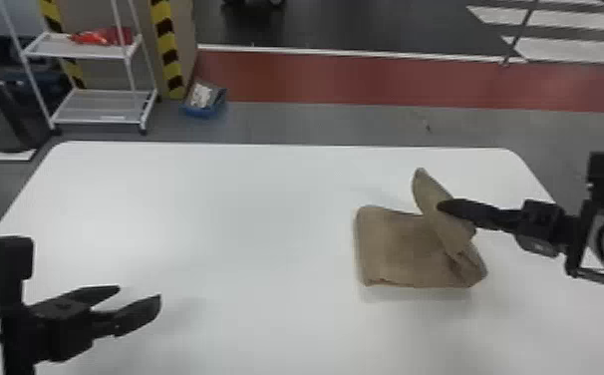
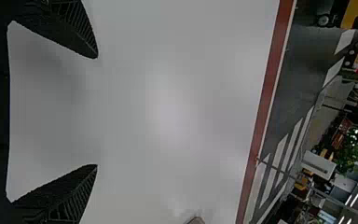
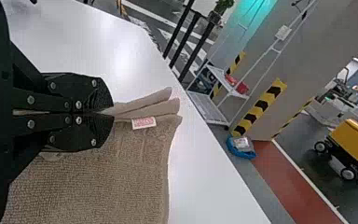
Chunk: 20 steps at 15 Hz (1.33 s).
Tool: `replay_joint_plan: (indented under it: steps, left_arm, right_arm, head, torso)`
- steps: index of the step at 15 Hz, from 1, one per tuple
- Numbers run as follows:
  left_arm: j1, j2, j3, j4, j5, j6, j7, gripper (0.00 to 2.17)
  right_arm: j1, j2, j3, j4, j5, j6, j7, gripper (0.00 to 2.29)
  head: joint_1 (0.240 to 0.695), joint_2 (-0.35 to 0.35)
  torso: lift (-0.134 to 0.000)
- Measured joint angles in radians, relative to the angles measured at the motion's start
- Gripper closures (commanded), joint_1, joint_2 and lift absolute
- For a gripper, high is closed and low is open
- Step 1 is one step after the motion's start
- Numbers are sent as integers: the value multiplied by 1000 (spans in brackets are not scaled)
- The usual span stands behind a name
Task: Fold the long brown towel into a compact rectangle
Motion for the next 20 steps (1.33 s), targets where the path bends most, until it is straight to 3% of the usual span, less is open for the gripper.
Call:
replay_joint_plan:
  steps: [12, 17, 19, 20]
  left_arm:
    - [17, 0, 6, -15, 12, 0, -4, 39]
    - [20, 1, 10, -21, 16, 0, -3, 39]
    - [20, 0, 9, -21, 16, 0, -2, 39]
    - [19, 0, 8, -21, 16, 0, -1, 39]
  right_arm:
    - [44, 104, 88, 48, 14, -116, -15, 1382]
    - [60, 120, 169, 62, 19, -125, -12, 1369]
    - [69, 127, 191, 63, 15, -125, -3, 1042]
    - [72, 131, 197, 63, 11, -125, 0, 491]
  head:
    - [695, 20]
    - [695, 73]
    - [695, 88]
    - [695, 94]
  torso:
    - [-120]
    - [-120]
    - [-120]
    - [-120]
